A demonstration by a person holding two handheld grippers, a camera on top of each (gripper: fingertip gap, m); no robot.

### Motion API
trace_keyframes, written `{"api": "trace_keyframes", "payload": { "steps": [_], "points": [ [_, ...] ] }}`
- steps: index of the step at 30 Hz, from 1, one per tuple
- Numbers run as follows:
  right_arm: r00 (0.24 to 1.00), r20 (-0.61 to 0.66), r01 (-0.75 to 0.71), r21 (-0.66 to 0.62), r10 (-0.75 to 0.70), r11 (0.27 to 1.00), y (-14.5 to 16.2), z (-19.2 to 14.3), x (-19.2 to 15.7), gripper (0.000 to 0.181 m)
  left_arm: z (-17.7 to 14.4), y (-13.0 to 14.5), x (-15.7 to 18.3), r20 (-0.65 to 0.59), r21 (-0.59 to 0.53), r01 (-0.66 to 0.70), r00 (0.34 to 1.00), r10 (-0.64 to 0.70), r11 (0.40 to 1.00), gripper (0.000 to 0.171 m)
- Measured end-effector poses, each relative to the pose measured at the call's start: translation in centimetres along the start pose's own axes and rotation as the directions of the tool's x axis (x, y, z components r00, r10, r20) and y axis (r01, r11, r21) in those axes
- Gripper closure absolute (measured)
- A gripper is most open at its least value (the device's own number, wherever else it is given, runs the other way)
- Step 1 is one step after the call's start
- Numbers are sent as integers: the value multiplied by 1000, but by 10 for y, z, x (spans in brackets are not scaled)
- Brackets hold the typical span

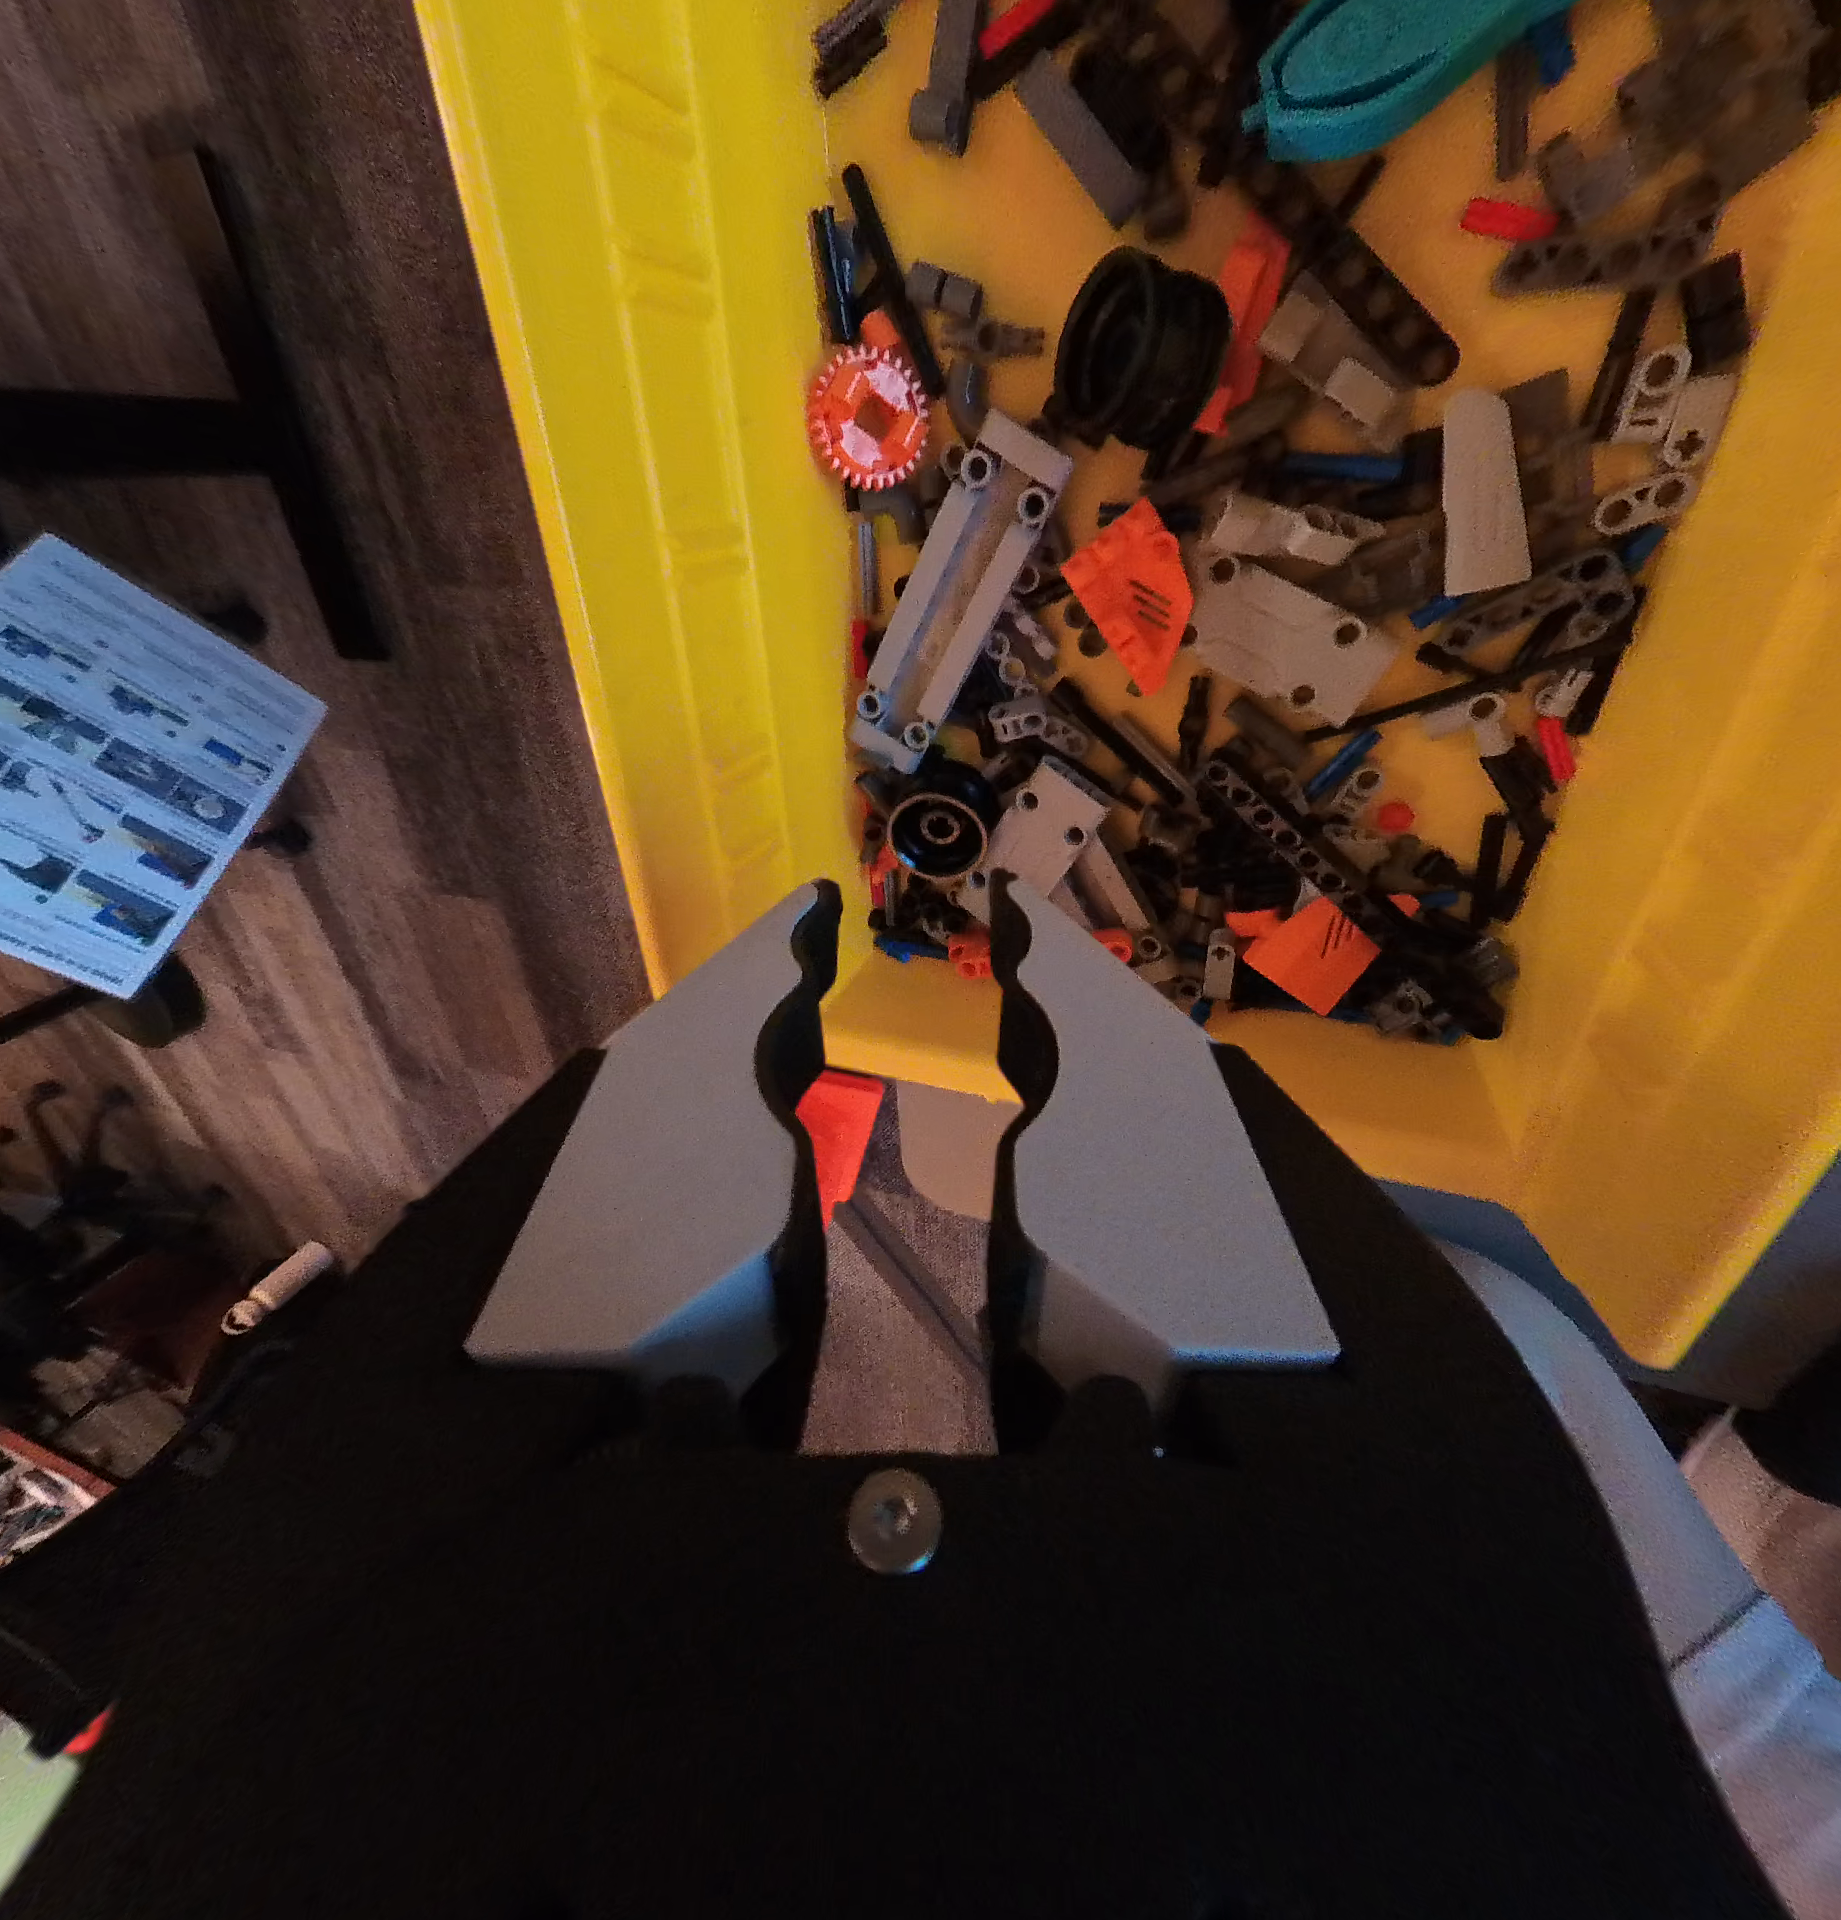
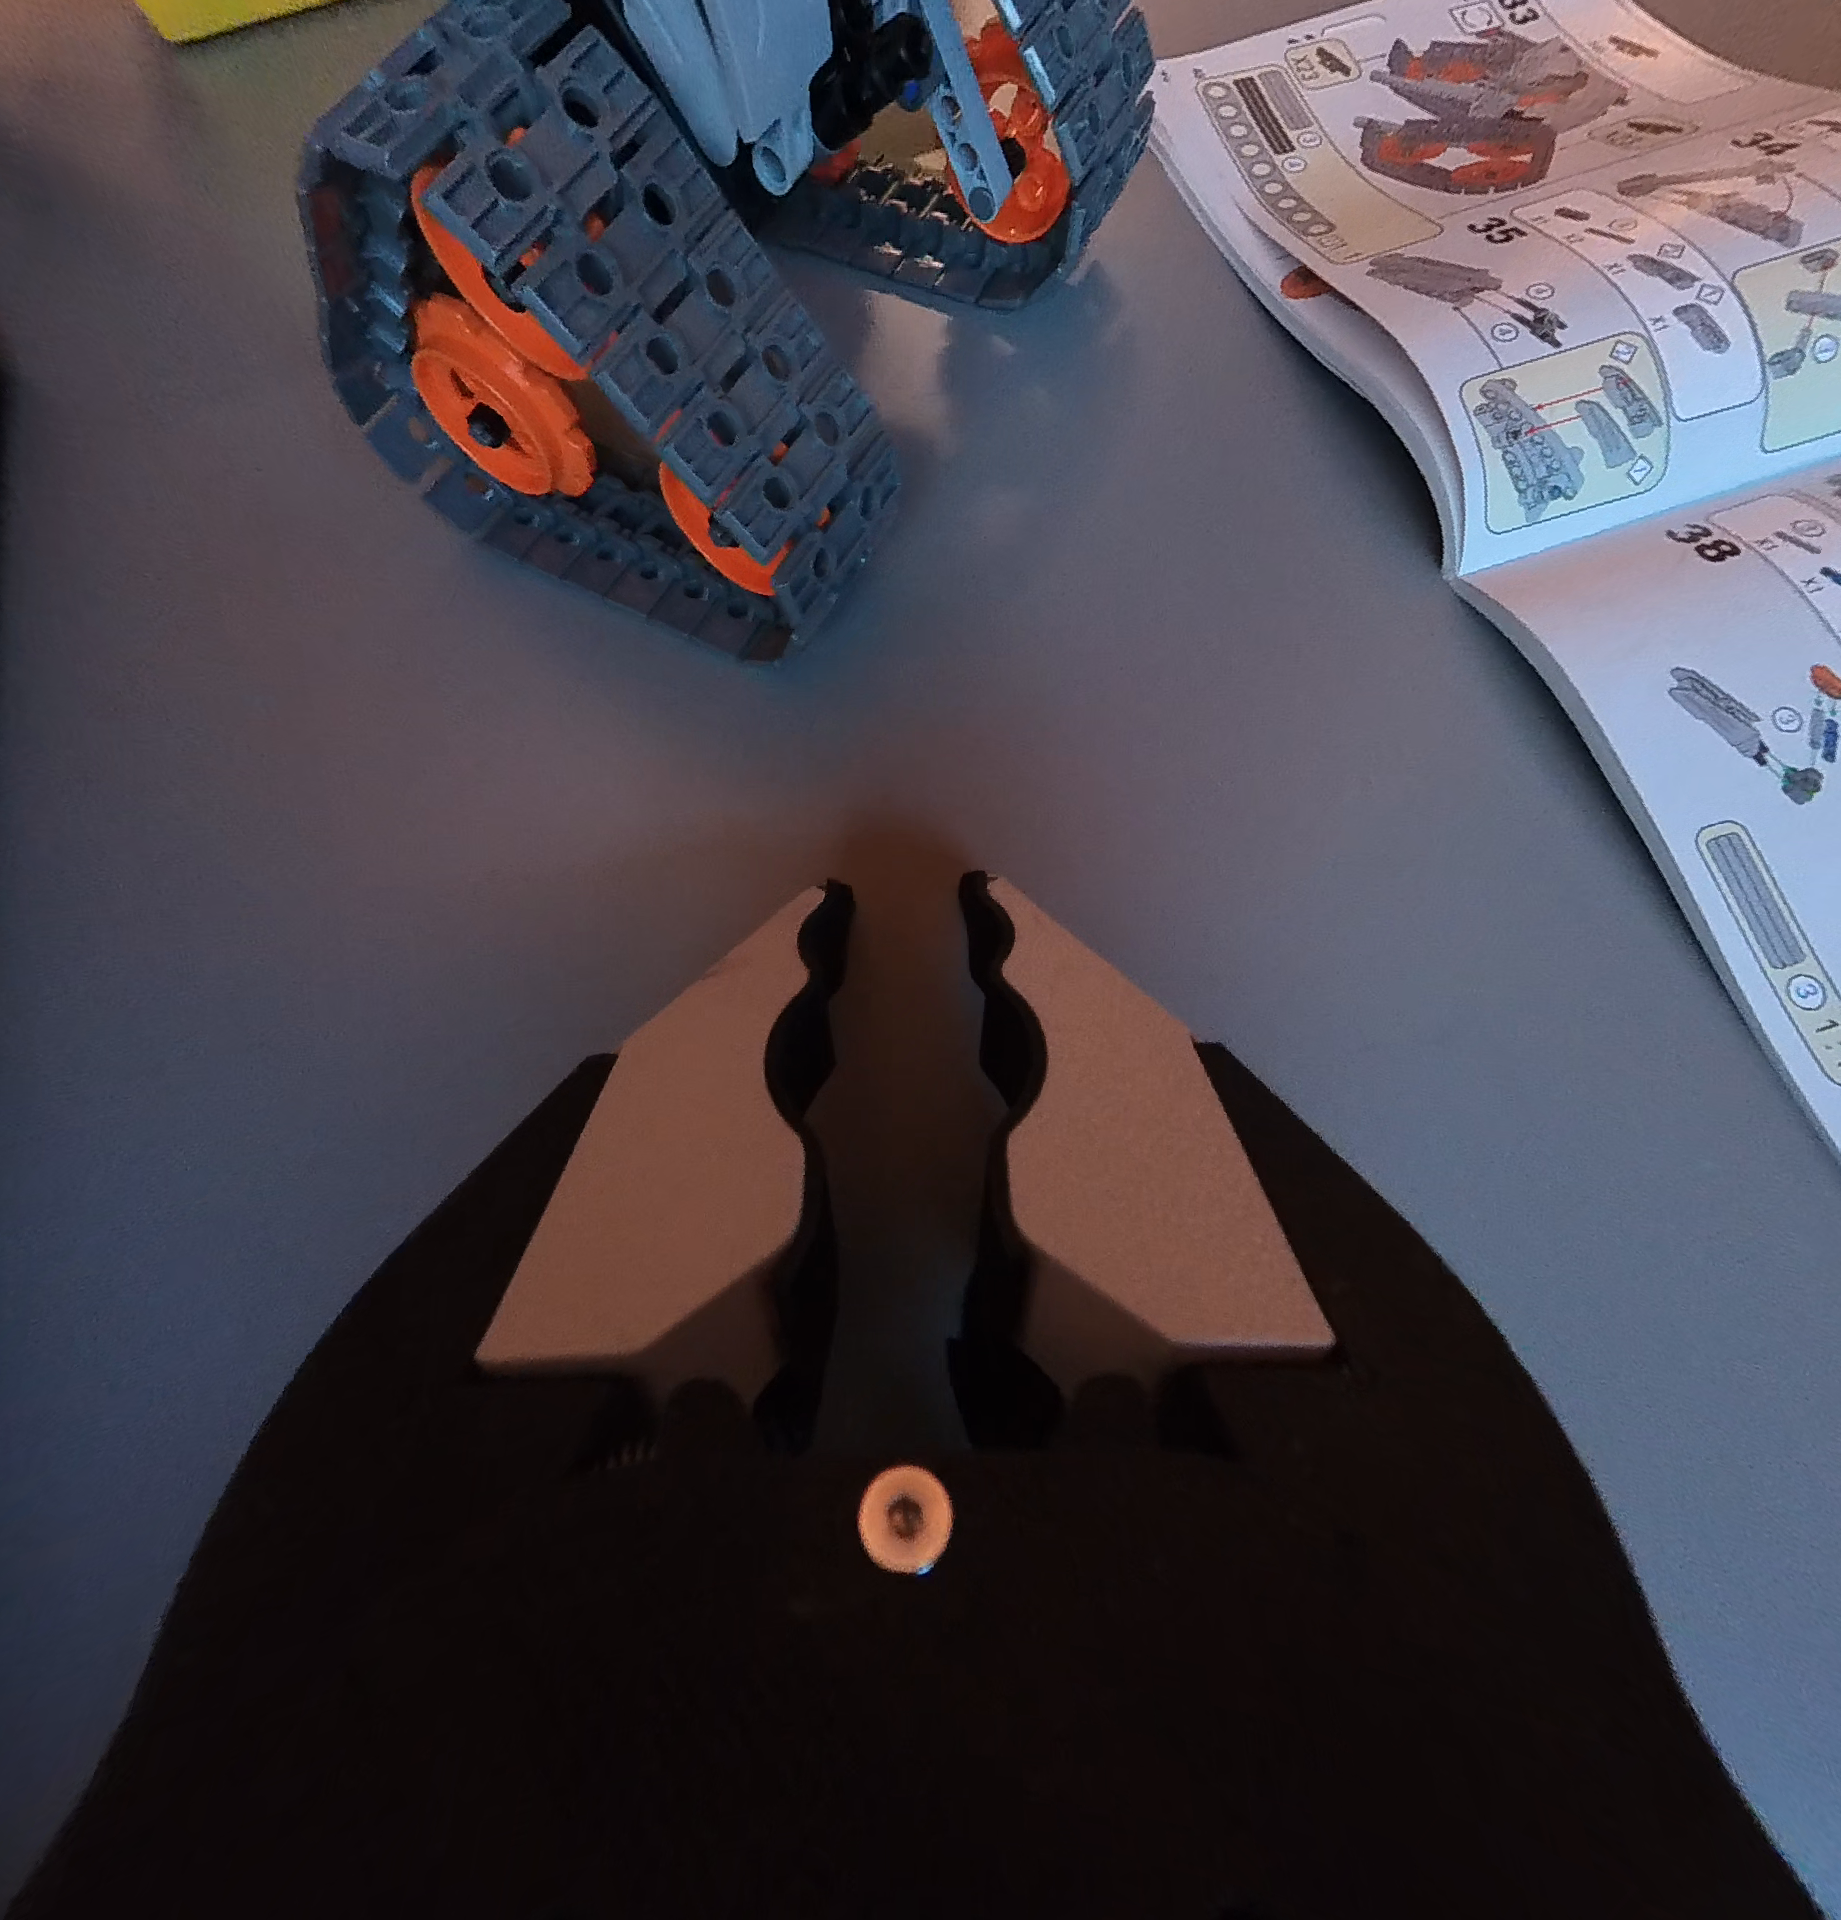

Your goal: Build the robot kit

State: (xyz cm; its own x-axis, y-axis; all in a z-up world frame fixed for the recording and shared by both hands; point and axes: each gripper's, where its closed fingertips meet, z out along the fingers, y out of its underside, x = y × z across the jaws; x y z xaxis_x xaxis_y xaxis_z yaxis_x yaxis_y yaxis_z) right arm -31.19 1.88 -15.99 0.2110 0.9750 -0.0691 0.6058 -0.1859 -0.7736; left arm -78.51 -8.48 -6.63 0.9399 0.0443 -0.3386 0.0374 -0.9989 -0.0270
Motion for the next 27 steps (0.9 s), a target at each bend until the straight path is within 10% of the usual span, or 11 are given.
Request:
{"api": "trace_keyframes", "payload": {
  "steps": [10,27],
  "points": [
    [1000,17,-26,4,26,1000,0,0,0,158,48,-36,13,-129,-35,-230,966,224,973,130],
    [999,24,-32,6,31,999,-1,-1,0,157,56,-19,93,-402,-132,-478,826,394,868,134]
  ]
}}
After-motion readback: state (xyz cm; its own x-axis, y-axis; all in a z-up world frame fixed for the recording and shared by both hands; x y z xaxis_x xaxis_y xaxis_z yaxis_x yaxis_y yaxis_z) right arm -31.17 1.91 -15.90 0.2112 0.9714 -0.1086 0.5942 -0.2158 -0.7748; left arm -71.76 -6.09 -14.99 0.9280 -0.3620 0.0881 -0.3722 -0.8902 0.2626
